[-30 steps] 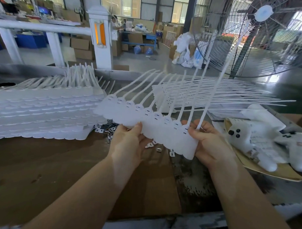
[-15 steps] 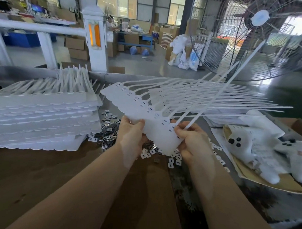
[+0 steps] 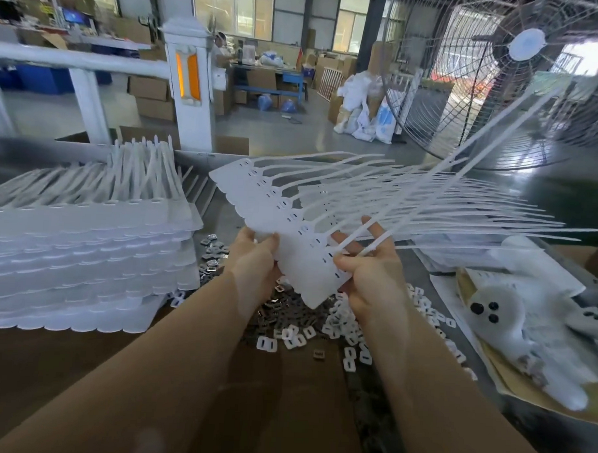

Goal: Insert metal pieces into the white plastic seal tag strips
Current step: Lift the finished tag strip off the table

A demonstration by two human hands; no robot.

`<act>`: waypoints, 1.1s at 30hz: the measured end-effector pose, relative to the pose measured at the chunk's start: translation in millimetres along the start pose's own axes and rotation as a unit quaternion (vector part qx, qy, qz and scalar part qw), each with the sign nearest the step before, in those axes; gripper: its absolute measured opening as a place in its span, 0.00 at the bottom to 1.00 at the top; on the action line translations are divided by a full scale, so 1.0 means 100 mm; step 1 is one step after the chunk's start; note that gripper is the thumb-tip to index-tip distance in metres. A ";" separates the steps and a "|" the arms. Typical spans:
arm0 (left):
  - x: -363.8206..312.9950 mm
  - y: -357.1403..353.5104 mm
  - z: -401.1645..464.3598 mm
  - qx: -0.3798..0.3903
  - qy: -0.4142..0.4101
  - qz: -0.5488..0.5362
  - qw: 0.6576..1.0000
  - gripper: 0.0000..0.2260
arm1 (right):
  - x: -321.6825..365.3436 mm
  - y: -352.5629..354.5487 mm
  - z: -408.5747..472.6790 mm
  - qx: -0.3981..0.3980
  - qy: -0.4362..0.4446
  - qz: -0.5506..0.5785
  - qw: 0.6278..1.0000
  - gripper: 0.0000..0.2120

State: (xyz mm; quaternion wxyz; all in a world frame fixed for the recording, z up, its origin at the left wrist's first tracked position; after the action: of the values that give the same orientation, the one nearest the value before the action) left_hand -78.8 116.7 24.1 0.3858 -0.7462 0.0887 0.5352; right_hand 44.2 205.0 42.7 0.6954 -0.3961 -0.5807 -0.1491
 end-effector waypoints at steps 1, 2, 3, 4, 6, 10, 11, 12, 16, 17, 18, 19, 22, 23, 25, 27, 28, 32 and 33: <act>0.01 -0.01 0.04 -0.010 0.010 0.026 1.000 0.09 | 0.01 -0.02 0.03 -0.005 0.010 -0.004 1.000 0.32; 0.02 -0.02 0.07 -0.013 0.021 0.047 0.999 0.10 | 0.02 -0.05 0.06 -0.007 0.019 -0.002 1.000 0.32; 0.04 -0.04 0.09 -0.009 0.030 0.057 0.998 0.10 | 0.03 -0.07 0.09 -0.012 0.027 0.002 1.000 0.33; 0.05 -0.07 0.09 0.000 0.037 0.060 0.997 0.09 | 0.03 -0.10 0.13 -0.021 0.030 0.005 0.999 0.33; 0.10 -0.10 0.10 0.011 0.044 0.078 0.996 0.09 | 0.02 -0.15 0.18 -0.047 0.029 0.007 0.998 0.32; 0.10 -0.03 0.14 0.007 0.001 0.080 0.997 0.15 | -0.06 -0.27 0.27 -0.058 0.013 0.034 0.998 0.29; 0.09 0.00 0.14 0.019 -0.004 0.059 0.998 0.14 | -0.07 -0.29 0.27 -0.053 0.007 0.038 0.998 0.29; 0.09 0.02 0.14 0.032 -0.008 0.037 0.999 0.14 | -0.07 -0.32 0.28 -0.047 0.003 0.041 0.998 0.29; 0.06 0.07 0.14 0.077 -0.037 -0.032 0.996 0.22 | -0.05 -0.40 0.24 -0.027 0.028 0.018 0.999 0.29; 0.06 0.08 0.15 0.078 -0.041 -0.048 0.995 0.24 | -0.02 -0.42 0.22 -0.025 0.043 0.004 0.999 0.29; 0.05 0.08 0.16 0.077 -0.044 -0.064 0.994 0.24 | 0.00 -0.45 0.21 -0.024 0.058 -0.007 0.998 0.29; 0.03 0.07 0.17 0.077 -0.048 -0.076 0.993 0.24 | 0.02 -0.46 0.20 -0.024 0.072 -0.015 0.997 0.29; 0.00 0.03 0.19 0.111 -0.063 -0.076 0.989 0.21 | 0.07 -0.49 0.19 -0.032 0.094 -0.017 0.995 0.29; -0.02 0.01 0.19 0.120 -0.065 -0.064 0.989 0.20 | 0.08 -0.48 0.19 -0.037 0.098 -0.012 0.994 0.29; -0.02 -0.02 0.19 0.111 -0.054 -0.035 0.992 0.19 | 0.07 -0.46 0.20 -0.053 0.102 0.003 0.993 0.29; 0.01 -0.04 0.20 0.090 -0.032 0.024 0.995 0.19 | 0.04 -0.41 0.21 -0.075 0.101 0.021 0.992 0.29; 0.03 -0.07 0.20 0.084 -0.020 0.063 0.994 0.18 | 0.03 -0.39 0.21 -0.087 0.098 0.027 0.991 0.29; 0.14 -0.17 0.14 0.095 0.026 0.118 0.988 0.17 | 0.00 -0.31 0.27 -0.131 0.083 0.070 0.985 0.29; 0.16 -0.18 0.13 0.098 0.033 0.127 0.986 0.17 | -0.01 -0.29 0.29 -0.141 0.080 0.078 0.984 0.29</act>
State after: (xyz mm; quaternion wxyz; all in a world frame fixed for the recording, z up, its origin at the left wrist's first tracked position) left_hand -71.5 142.2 17.4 0.3826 -0.7048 0.2476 0.5437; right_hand 4.4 207.2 52.8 0.6862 -0.5214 -0.4635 -0.2059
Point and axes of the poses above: each hand's wrist, its own z-axis towards the middle knuckle, its own y-axis out of the back of the hand, x = y × z, the point moved 4 cm from there along z, towards the middle knuckle, and after that the axes turned 11 degrees about x, right-handed, at the moved point
